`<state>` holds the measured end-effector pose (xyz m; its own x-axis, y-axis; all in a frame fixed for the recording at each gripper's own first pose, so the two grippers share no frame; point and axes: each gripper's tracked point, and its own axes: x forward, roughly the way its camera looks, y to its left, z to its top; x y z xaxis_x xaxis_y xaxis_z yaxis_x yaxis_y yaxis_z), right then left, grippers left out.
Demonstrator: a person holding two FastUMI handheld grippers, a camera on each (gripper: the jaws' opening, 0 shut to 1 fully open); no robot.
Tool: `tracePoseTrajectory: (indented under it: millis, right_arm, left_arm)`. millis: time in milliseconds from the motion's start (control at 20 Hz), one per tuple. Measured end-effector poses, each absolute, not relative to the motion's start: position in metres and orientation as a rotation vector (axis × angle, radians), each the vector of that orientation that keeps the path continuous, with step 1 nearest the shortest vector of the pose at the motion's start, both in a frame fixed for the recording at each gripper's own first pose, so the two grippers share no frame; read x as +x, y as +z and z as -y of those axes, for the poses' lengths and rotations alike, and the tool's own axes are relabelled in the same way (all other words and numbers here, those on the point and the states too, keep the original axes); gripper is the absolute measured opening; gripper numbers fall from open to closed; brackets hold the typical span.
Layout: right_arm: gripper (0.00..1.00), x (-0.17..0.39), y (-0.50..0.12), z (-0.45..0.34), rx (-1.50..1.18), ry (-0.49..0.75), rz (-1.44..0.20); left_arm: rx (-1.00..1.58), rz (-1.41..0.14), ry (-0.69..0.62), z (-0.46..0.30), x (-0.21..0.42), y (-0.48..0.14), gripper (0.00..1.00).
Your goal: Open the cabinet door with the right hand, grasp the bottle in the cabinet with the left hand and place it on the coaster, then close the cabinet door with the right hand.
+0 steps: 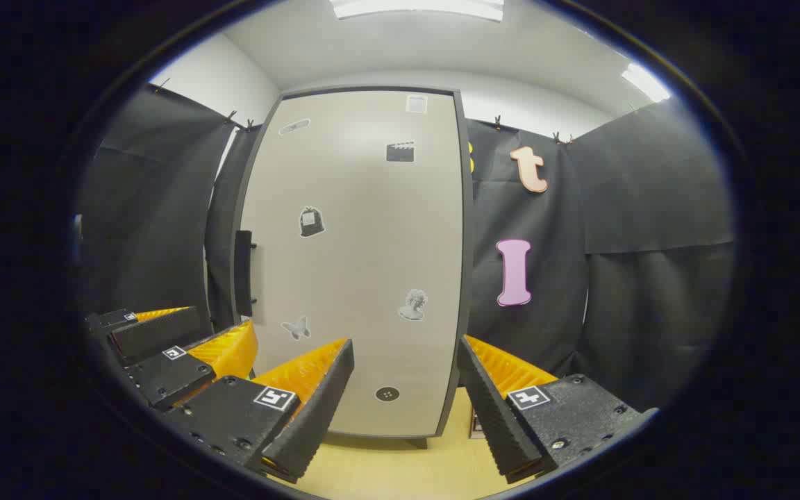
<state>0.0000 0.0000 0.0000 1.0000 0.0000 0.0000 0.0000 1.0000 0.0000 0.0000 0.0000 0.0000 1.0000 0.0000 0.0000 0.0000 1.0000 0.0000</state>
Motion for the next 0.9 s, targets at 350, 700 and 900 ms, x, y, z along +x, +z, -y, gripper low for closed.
tracePoseTrajectory:
  millis: [350,700,900]
  right_arm:
    - [0.96,0.002,-0.007,-0.002,0.003,0.0,-0.017]
    - [0.96,0.006,-0.006,-0.009,-0.003,0.012,-0.016]
    - [0.96,0.007,-0.004,-0.01,-0.006,0.015,-0.008]
  left_arm:
    - [0.011,0.001,-0.017,0.001,-0.001,0.0,0.95]
    - [0.012,0.008,-0.002,-0.001,0.001,0.002,0.95]
    - [0.008,0.021,0.004,-0.002,0.002,0.004,0.95]
